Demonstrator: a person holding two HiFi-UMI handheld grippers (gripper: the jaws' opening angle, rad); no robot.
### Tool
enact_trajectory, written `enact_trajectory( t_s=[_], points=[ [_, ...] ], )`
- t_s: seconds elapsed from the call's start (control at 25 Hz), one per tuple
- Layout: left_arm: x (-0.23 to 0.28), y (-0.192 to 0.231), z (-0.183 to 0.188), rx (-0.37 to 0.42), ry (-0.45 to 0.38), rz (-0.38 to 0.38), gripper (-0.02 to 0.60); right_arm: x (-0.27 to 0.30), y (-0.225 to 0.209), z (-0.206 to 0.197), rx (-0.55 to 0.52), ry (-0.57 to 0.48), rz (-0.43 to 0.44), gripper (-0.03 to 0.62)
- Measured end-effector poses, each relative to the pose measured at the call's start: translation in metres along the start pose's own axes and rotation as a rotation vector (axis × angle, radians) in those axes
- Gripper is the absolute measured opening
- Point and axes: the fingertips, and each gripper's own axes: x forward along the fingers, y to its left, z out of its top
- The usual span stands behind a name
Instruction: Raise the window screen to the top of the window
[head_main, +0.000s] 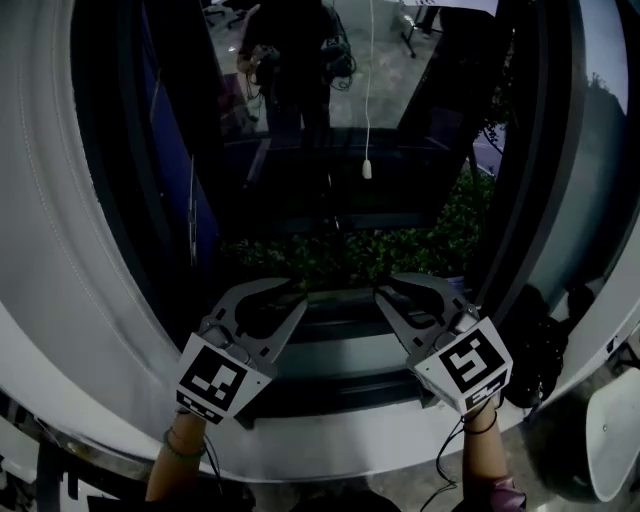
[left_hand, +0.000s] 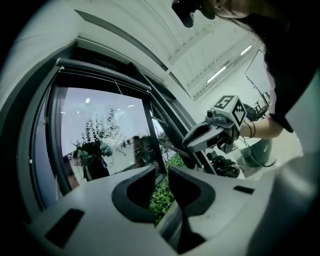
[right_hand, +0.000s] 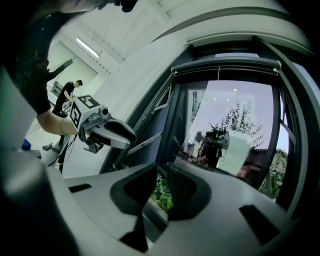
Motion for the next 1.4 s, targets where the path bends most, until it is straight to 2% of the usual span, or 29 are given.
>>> enact_trajectory(
  t_s=[0.28,0.44,0.72,0.92,1.2,1.4],
  points=[
    [-0.005,-0.075,-0.021,-0.12,0.04,-0.011,0.08,-0.039,0.047,-0.041,0.107,0.018,0.065,0.06],
    [-0.015,-0.128,-0.016,-0.169,0.063,-0.004,0.08,-0.082,0.067,-0.06,0.163,0.025,0.086,0.06],
    [-0.037,-0.235,0.011,-0.23,0.124,0.048,0.08,-0.18,0.115,-0.094,0.224,0.04,0.183,0.06],
    [-0.057,-0.3,0.018,-0.274,0.192,0.055,0.08,-0.229,0.145,-0.106,0.287,0.049,0.233,0.06],
    [-0.098,-0.355,0.012,-0.361,0.252,0.062,0.08,-0.268,0.193,-0.115,0.351,0.065,0.246,0.06],
    [-0.131,-0.376,0.01,-0.384,0.255,0.04,0.08,-0.287,0.229,-0.11,0.394,0.072,0.216,0.06]
  ],
)
